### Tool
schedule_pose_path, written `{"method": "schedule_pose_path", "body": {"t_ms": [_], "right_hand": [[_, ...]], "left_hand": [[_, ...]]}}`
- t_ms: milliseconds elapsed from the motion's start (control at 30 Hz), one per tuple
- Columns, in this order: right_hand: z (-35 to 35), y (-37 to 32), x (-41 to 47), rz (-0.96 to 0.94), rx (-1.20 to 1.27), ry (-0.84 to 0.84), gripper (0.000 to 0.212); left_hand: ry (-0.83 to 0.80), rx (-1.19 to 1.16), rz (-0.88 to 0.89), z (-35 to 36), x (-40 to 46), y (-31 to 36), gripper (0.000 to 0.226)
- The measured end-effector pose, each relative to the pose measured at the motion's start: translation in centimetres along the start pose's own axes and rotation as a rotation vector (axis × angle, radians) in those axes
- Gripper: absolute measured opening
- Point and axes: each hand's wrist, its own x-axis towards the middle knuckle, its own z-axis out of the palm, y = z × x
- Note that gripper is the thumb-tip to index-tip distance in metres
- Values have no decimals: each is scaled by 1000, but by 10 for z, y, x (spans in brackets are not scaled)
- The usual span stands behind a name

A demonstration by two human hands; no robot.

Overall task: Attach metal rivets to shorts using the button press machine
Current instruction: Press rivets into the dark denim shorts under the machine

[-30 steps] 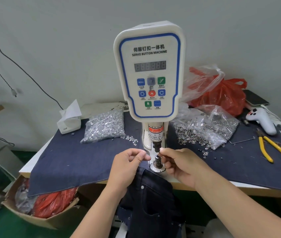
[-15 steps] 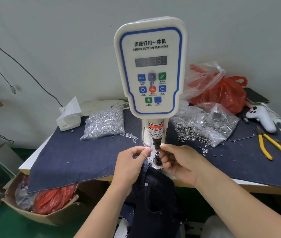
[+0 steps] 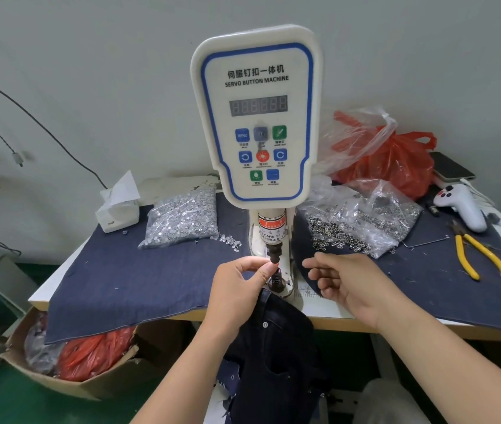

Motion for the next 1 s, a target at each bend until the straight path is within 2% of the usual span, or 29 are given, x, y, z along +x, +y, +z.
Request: {"method": "schedule_pose_path", "body": {"t_ms": [333, 633, 700, 800, 867, 933, 1000], "right_hand": [[-4, 2, -2, 14, 5, -2, 32], [0, -1, -14, -51, -83, -34, 36], [0, 0, -18, -72, -112, -36, 35], [3, 3, -32, -232, -356, -81, 26], [6, 10, -47, -473, -597, -154, 18], [7, 21, -60, -649, -778, -288, 19], [10, 35, -68, -666, -934, -423, 25]], "left_hand": [[-43, 198, 44, -8, 1, 13, 8], [-85, 29, -91, -11, -6, 21, 9], [-66, -35, -147, -12, -10, 24, 16], [-11, -148, -256, -18, -12, 25, 30], [-3, -268, -318, -22, -15, 28, 36], [-11, -477, -379, -23, -18, 34, 36], [1, -636, -428, -25, -18, 41, 31]]}}
